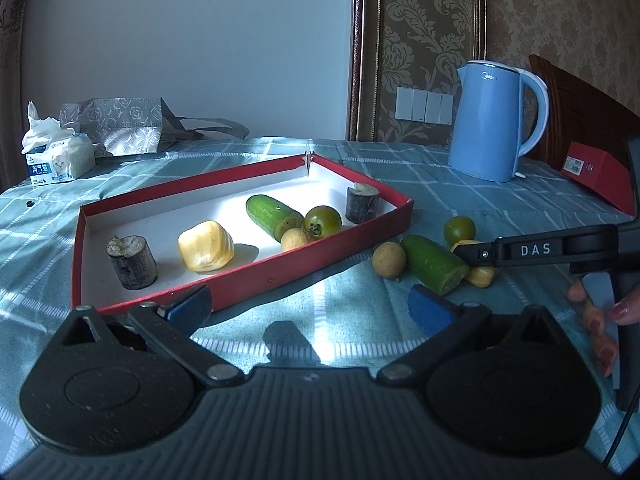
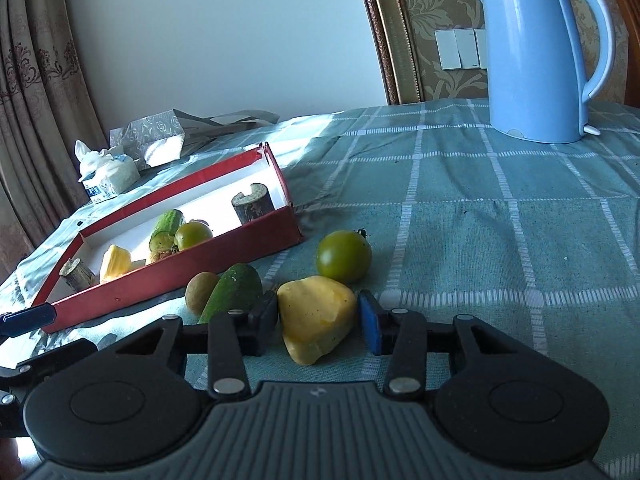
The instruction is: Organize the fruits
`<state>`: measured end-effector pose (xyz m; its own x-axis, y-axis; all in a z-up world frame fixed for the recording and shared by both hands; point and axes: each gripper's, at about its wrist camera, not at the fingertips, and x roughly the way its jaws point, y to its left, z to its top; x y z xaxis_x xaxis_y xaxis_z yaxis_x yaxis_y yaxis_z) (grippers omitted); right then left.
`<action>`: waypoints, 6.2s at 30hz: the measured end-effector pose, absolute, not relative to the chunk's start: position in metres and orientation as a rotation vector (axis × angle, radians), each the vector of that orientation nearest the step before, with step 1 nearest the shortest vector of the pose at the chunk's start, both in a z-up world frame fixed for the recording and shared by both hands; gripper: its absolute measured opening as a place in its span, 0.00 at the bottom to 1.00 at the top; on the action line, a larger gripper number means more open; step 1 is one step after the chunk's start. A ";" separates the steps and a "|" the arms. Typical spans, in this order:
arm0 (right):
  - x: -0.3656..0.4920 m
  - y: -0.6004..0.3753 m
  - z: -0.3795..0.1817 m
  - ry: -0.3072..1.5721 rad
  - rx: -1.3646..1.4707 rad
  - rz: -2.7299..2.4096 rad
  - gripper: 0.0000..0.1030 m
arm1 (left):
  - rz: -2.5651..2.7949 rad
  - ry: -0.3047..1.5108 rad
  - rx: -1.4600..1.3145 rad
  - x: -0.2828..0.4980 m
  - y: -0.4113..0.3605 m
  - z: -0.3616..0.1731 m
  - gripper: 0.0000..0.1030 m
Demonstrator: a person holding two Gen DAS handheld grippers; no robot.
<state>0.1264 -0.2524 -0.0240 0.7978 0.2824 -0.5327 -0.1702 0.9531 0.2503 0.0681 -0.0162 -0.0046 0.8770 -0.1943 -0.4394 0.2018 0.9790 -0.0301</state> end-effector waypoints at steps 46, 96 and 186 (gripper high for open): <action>0.120 -0.287 -0.025 0.575 0.272 0.040 0.41 | -0.377 0.590 0.042 0.120 -0.105 -0.014 0.51; 0.121 -0.287 -0.025 0.574 0.279 0.042 0.41 | -0.419 0.504 -0.074 0.123 -0.021 0.006 0.12; 0.121 -0.290 -0.025 0.573 0.295 0.047 0.41 | -0.348 0.544 -0.297 0.097 0.033 0.023 0.30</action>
<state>0.1214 -0.2899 -0.0250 0.8403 0.1253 -0.5274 0.0378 0.9570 0.2877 0.0967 0.0329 0.0231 0.7999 -0.3973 -0.4497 0.2422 0.8994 -0.3638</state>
